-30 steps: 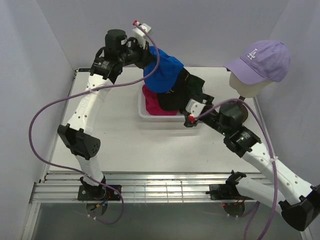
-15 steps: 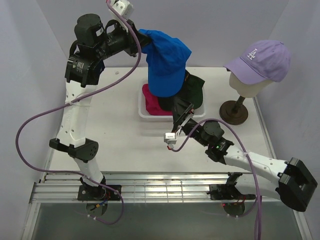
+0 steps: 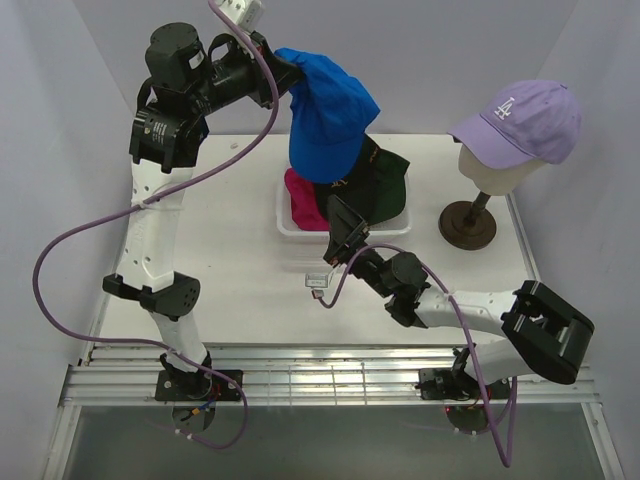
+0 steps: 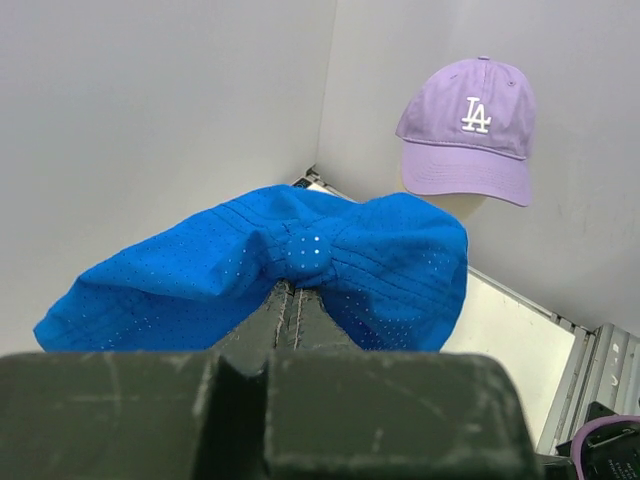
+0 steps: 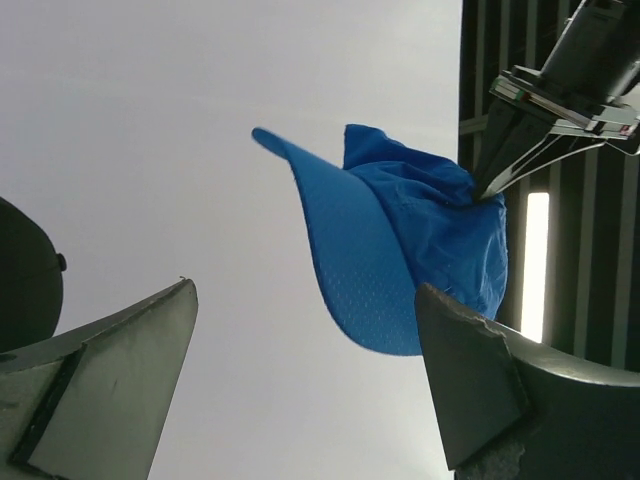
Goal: Stack the hats
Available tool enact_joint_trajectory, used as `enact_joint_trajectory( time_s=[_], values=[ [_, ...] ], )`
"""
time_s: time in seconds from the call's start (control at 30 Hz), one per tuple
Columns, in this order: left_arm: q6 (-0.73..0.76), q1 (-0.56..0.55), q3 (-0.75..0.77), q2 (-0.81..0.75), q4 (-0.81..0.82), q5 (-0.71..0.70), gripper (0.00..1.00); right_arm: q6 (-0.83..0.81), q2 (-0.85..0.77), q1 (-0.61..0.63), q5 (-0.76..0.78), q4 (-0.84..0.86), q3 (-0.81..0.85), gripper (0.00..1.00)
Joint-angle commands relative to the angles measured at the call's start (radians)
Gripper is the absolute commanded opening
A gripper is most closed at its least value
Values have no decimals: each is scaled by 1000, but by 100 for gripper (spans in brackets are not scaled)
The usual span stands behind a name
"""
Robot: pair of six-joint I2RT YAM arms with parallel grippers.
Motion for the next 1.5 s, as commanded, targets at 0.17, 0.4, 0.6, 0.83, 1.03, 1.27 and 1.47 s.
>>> enact_joint_trajectory(
  time_s=[0.17,0.4,0.6,0.83,1.03,1.27,1.47],
  values=[
    [-33,0,36,-11,11,43,0,-304,66,-28,-1,317,109,96],
    [-47,0,13,-23,9,70,0,-327,112,-82,-25,326,195,98],
    [-52,-2,1,-28,9,78,0,-345,160,-97,-70,324,264,98],
    [-58,0,-33,-35,6,81,0,-350,186,-95,-83,306,303,92],
    [-56,0,-67,-34,2,55,0,-347,175,-83,-73,294,287,55],
    [-15,-2,-169,-48,-3,-34,0,-276,141,-56,-1,255,247,8],
    [94,32,-292,-112,-70,-223,85,262,22,18,359,-272,319,8]
  ],
)
